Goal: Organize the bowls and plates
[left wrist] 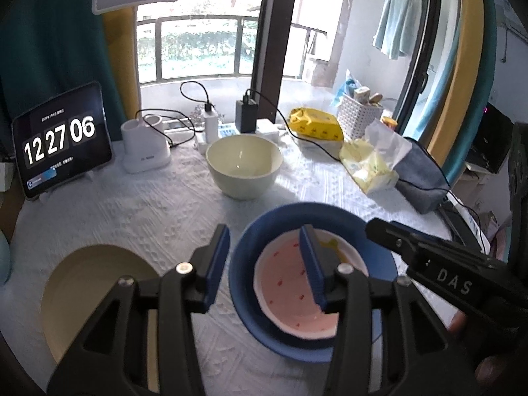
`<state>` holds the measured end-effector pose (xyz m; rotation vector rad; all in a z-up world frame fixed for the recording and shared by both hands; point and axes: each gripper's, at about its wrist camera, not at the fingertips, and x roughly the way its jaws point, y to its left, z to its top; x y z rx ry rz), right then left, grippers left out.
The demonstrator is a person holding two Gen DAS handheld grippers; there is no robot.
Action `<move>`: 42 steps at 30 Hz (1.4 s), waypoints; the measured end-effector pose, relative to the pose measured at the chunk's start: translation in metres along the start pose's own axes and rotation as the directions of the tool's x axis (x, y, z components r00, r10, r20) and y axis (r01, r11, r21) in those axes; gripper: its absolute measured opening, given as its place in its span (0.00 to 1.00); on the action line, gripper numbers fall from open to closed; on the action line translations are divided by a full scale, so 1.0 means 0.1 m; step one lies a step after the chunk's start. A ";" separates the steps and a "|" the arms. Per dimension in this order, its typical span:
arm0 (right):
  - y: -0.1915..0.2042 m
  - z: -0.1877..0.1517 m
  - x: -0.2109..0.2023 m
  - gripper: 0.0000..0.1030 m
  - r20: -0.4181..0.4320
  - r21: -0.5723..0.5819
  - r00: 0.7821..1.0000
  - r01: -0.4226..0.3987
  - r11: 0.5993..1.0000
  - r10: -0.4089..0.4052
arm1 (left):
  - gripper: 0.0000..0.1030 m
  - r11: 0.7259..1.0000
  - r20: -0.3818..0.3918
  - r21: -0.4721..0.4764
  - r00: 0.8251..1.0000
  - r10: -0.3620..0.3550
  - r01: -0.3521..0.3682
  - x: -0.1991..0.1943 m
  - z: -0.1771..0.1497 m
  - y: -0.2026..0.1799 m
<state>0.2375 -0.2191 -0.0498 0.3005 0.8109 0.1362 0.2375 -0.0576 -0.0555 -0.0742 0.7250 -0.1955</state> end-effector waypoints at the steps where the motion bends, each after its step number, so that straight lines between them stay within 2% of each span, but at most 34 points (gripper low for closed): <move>1: 0.00 0.02 0.00 0.27 0.001 -0.001 1.000 -0.001 1.000 0.001 | 0.44 1.000 0.003 -0.001 1.000 0.002 -0.002 0.00 0.01 0.00; 24: -0.12 0.49 0.31 0.27 0.005 -0.011 1.000 -0.003 1.000 0.003 | 0.44 0.999 0.026 -0.025 0.999 0.036 -0.035 0.22 0.40 0.15; 33: -0.18 0.66 0.52 0.27 -0.009 -0.024 1.000 0.012 1.000 -0.013 | 0.44 0.998 0.028 -0.054 0.999 0.021 -0.020 0.49 0.55 0.27; 42: -0.17 0.79 0.82 0.27 -0.045 -0.035 0.999 0.016 0.999 -0.018 | 0.44 0.997 -0.015 -0.078 1.000 0.022 -0.023 0.82 0.60 0.36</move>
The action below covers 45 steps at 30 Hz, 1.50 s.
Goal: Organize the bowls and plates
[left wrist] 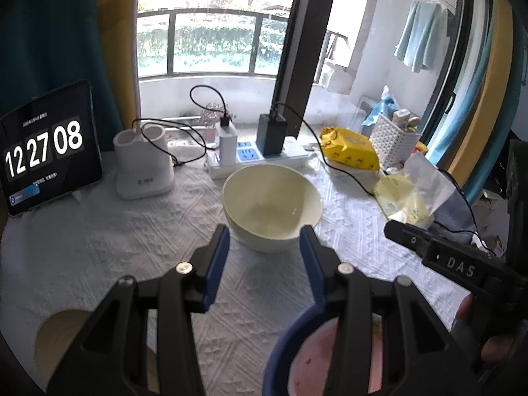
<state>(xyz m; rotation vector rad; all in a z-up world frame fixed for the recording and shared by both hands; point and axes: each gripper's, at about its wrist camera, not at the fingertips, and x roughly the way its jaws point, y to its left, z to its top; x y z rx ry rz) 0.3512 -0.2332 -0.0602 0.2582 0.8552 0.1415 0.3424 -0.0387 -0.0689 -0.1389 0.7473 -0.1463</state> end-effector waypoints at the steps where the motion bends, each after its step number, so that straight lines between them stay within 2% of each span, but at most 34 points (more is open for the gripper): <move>1: 0.00 0.01 0.04 0.27 -0.005 0.000 1.000 -0.002 1.000 0.002 | 0.44 1.000 -0.002 -0.003 1.000 0.000 0.000 0.02 0.00 0.01; 11: 0.12 0.20 0.41 0.28 -0.062 -0.012 0.997 -0.044 0.999 0.043 | 0.44 1.000 -0.056 -0.030 0.998 -0.002 0.001 0.42 0.08 0.12; 15: 0.16 0.29 0.52 0.36 -0.090 -0.004 0.992 -0.086 0.996 0.086 | 0.44 0.999 -0.083 -0.043 0.997 -0.004 0.000 0.48 0.10 0.16; 20: 0.21 0.39 0.67 0.37 -0.125 -0.011 0.988 -0.096 0.995 0.094 | 0.44 0.999 -0.134 -0.031 0.991 0.008 -0.012 0.60 0.13 0.16; 27: 0.23 0.40 0.91 0.37 -0.225 0.020 0.969 -0.098 0.995 0.100 | 0.44 1.000 -0.200 -0.008 0.980 0.021 -0.023 0.74 0.10 0.15; 34: 0.33 0.29 1.12 0.37 -0.308 0.009 0.945 -0.113 0.994 0.110 | 0.44 0.999 -0.196 0.020 0.980 0.038 -0.035 0.79 0.10 0.14; 40: 0.36 0.22 1.19 0.35 -0.307 -0.015 0.947 -0.103 0.995 0.093 | 0.43 1.000 -0.192 0.026 0.981 0.015 -0.010 0.81 0.09 0.13; 45: 0.42 0.20 1.16 0.33 -0.279 -0.046 0.957 -0.094 0.995 0.078 | 0.40 0.999 -0.188 0.034 0.982 0.012 -0.005 0.80 0.08 0.12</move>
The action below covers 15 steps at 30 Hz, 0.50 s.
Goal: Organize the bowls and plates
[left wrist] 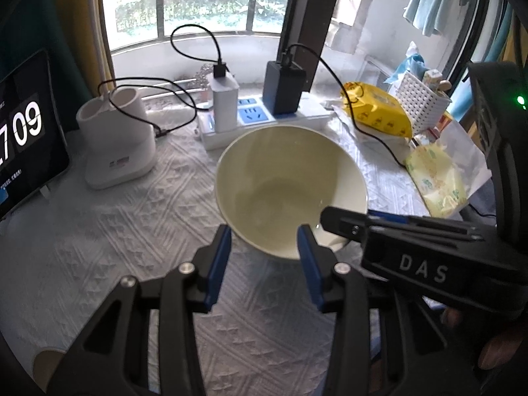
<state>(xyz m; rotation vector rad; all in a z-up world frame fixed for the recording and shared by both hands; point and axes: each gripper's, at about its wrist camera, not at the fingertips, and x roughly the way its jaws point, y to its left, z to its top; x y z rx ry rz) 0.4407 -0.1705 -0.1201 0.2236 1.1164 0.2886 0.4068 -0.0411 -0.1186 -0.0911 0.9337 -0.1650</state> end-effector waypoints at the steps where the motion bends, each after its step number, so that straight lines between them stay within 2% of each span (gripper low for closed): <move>1: 0.00 0.00 -0.01 0.33 0.006 -0.002 1.000 0.001 1.000 -0.001 | 0.39 1.000 0.002 -0.003 1.000 0.000 0.000 0.00 0.00 0.00; 5: 0.03 -0.03 -0.09 0.29 0.041 -0.019 0.999 0.016 1.000 -0.016 | 0.36 1.000 0.040 0.015 0.999 -0.007 0.007 -0.08 -0.02 -0.03; 6: 0.05 -0.03 -0.13 0.28 0.058 -0.028 0.998 0.019 0.999 -0.017 | 0.31 0.999 0.058 0.035 0.998 -0.024 0.022 -0.13 -0.02 -0.08; 9: 0.12 -0.04 -0.25 0.20 0.089 -0.065 0.996 -0.001 0.998 0.007 | 0.29 0.994 0.073 0.095 0.996 -0.053 0.046 -0.21 -0.03 -0.24; 12: 0.18 -0.05 -0.29 0.18 0.088 -0.069 0.996 0.013 0.998 -0.007 | 0.29 0.995 0.066 0.095 0.998 -0.012 0.005 -0.20 -0.04 -0.25; 15: 0.02 -0.01 -0.20 0.18 0.062 -0.013 0.997 0.043 0.999 -0.042 | 0.29 0.998 0.064 0.058 0.998 0.015 -0.019 -0.19 -0.02 -0.13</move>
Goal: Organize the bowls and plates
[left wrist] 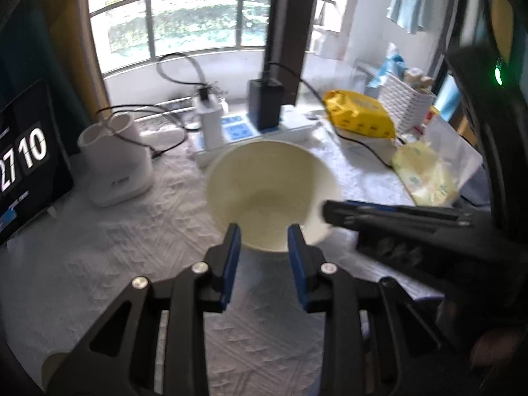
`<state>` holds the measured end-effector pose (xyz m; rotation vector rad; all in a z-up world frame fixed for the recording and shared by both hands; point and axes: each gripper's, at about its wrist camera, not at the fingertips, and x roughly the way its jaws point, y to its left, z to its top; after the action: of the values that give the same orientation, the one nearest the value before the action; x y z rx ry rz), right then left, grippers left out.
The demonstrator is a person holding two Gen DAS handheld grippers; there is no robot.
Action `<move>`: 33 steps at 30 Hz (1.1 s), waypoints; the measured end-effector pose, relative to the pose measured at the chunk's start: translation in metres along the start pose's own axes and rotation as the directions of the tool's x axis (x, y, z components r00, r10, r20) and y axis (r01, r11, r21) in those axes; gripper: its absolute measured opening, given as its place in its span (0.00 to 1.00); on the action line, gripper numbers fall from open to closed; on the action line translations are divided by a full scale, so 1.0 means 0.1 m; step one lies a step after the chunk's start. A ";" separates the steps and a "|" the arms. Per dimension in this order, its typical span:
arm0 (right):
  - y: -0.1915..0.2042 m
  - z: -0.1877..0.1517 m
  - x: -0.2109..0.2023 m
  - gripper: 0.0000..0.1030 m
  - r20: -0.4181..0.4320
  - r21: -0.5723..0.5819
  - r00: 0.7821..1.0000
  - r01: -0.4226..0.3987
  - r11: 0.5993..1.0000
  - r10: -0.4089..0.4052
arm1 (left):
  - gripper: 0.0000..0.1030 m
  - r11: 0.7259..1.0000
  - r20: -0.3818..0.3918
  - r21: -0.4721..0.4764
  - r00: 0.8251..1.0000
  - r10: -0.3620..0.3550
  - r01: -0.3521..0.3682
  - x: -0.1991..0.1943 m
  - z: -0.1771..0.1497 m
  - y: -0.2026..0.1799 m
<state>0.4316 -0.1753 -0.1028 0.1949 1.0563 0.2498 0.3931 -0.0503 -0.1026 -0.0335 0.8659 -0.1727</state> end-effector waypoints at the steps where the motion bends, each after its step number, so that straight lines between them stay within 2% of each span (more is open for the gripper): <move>1: -0.05 0.01 0.01 0.18 0.000 0.016 1.000 -0.019 1.000 0.019 | 0.29 1.000 -0.003 -0.013 1.000 0.004 -0.004 0.01 0.00 0.04; 6: -0.04 0.00 0.02 0.19 -0.007 0.014 1.000 -0.016 1.000 0.016 | 0.31 0.996 -0.059 -0.090 0.998 0.005 -0.010 0.12 0.02 0.21; 10: -0.07 0.00 0.16 0.27 -0.055 0.048 0.998 -0.034 0.998 0.037 | 0.33 0.995 -0.081 -0.097 0.997 0.010 -0.018 0.19 0.02 0.22; 13: -0.06 0.00 0.23 0.29 -0.068 0.063 0.997 -0.041 0.997 0.045 | 0.33 0.995 -0.094 -0.095 0.996 0.008 -0.017 0.25 0.02 0.21; 19: -0.04 0.01 0.24 0.26 -0.056 0.055 0.998 -0.033 0.998 0.036 | 0.31 0.997 -0.084 -0.071 0.996 0.027 -0.033 0.28 0.00 0.17; 23: -0.04 -0.01 0.22 0.25 -0.052 0.052 0.998 -0.017 0.999 0.020 | 0.25 0.997 -0.074 -0.072 0.997 0.026 -0.031 0.25 -0.01 0.17; 33: -0.09 -0.11 0.05 0.24 -0.017 0.066 1.000 -0.026 0.997 0.027 | 0.25 0.998 -0.032 -0.064 0.999 0.008 -0.010 0.05 -0.03 0.12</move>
<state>0.4254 -0.1822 -0.1148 0.2665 1.0807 0.2408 0.3955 -0.0393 -0.1093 -0.0866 0.9026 -0.1372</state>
